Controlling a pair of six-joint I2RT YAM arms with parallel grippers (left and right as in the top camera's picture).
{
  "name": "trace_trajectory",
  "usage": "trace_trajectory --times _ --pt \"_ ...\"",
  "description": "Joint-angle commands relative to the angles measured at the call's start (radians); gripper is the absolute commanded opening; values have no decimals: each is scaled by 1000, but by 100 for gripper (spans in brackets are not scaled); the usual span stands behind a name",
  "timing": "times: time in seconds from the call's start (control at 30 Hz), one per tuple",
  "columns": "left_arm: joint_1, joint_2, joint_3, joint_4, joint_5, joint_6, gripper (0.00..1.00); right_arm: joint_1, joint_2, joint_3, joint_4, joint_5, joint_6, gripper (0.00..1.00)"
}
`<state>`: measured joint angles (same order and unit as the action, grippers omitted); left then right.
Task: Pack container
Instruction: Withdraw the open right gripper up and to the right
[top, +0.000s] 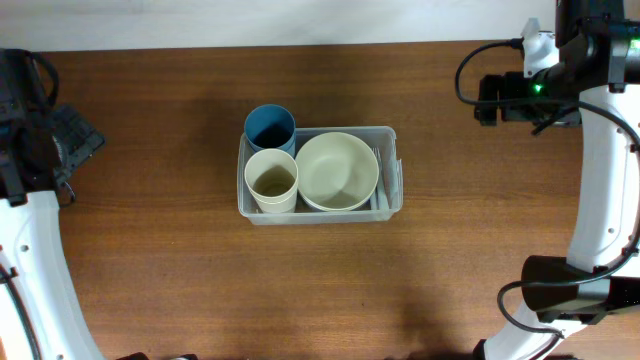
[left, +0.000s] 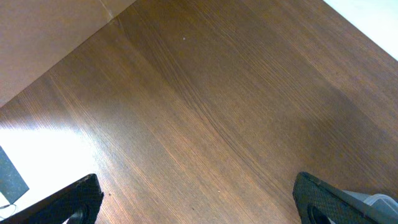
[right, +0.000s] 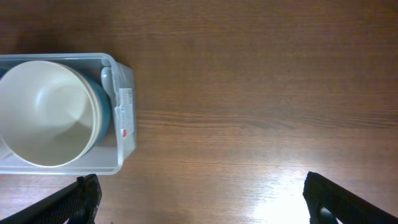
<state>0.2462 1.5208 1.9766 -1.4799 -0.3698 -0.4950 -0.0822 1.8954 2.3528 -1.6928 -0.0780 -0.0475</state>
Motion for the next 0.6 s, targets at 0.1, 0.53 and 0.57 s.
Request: trace_trajectory --times 0.1,0.53,0.57 --pt "5 3 -2 -1 1 -13 100 -3 -29 9 -6 38 -79 99" --pt "5 3 -2 -1 1 -13 100 -10 -414 -34 156 33 -132 99" --pt "5 3 -2 -1 1 -13 100 -10 -468 -68 197 34 -132 99"
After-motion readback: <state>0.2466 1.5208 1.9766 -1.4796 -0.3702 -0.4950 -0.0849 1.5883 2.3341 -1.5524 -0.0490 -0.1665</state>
